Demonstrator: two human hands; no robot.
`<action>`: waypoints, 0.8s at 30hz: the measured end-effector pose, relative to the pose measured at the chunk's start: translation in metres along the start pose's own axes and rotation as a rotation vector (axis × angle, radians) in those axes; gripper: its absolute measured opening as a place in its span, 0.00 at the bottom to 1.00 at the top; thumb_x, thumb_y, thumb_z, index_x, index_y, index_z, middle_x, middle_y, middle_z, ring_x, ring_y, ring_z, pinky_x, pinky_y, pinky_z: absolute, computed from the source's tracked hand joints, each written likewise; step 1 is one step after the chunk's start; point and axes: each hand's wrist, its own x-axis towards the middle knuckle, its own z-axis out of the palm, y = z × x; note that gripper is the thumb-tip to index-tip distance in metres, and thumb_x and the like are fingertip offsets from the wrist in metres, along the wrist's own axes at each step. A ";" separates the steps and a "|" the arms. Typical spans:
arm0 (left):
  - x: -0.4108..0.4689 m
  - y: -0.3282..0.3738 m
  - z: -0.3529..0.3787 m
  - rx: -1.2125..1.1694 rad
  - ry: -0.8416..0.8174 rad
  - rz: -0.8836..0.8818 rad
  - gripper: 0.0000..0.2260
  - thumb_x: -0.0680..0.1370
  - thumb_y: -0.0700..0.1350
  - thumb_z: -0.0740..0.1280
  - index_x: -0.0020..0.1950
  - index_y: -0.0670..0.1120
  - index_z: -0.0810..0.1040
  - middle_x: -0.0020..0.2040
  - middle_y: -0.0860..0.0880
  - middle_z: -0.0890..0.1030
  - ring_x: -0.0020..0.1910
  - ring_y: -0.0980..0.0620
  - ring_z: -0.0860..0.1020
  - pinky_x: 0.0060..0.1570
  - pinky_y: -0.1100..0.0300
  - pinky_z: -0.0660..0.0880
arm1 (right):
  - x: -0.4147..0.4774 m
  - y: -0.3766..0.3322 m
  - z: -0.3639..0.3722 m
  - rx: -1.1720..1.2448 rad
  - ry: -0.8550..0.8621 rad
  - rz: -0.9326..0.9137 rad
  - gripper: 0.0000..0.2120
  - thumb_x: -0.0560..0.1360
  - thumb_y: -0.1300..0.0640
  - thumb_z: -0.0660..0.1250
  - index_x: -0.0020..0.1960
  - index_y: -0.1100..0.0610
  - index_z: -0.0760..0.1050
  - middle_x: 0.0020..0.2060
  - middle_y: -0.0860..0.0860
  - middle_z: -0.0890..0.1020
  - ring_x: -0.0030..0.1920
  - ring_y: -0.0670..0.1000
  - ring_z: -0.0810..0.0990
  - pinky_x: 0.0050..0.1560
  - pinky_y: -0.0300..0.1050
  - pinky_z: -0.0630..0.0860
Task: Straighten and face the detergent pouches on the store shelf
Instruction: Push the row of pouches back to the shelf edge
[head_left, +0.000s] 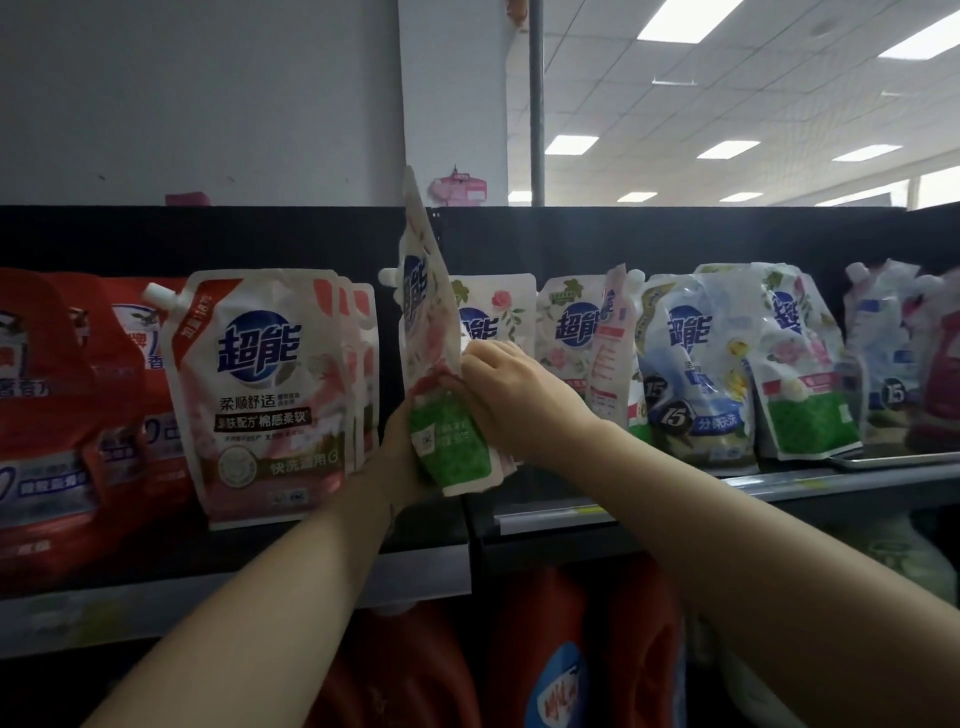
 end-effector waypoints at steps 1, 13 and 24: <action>0.002 0.000 0.001 0.026 0.014 0.029 0.21 0.80 0.59 0.56 0.62 0.46 0.76 0.63 0.41 0.78 0.58 0.41 0.78 0.56 0.44 0.76 | -0.001 0.004 0.000 -0.013 -0.021 0.019 0.09 0.68 0.71 0.74 0.42 0.65 0.74 0.37 0.57 0.77 0.36 0.56 0.77 0.43 0.52 0.80; 0.016 -0.001 0.014 0.207 0.383 0.326 0.36 0.77 0.68 0.49 0.77 0.46 0.59 0.73 0.48 0.66 0.67 0.49 0.69 0.68 0.57 0.63 | -0.020 0.039 0.001 -0.047 -0.174 0.725 0.17 0.82 0.48 0.56 0.49 0.60 0.74 0.45 0.54 0.80 0.43 0.58 0.79 0.42 0.50 0.74; 0.025 -0.011 0.017 0.679 0.449 0.522 0.15 0.81 0.47 0.60 0.63 0.40 0.61 0.60 0.45 0.67 0.58 0.50 0.69 0.57 0.61 0.65 | -0.037 0.052 0.031 0.745 -0.119 1.294 0.38 0.75 0.63 0.66 0.75 0.60 0.43 0.52 0.56 0.79 0.48 0.53 0.82 0.47 0.47 0.82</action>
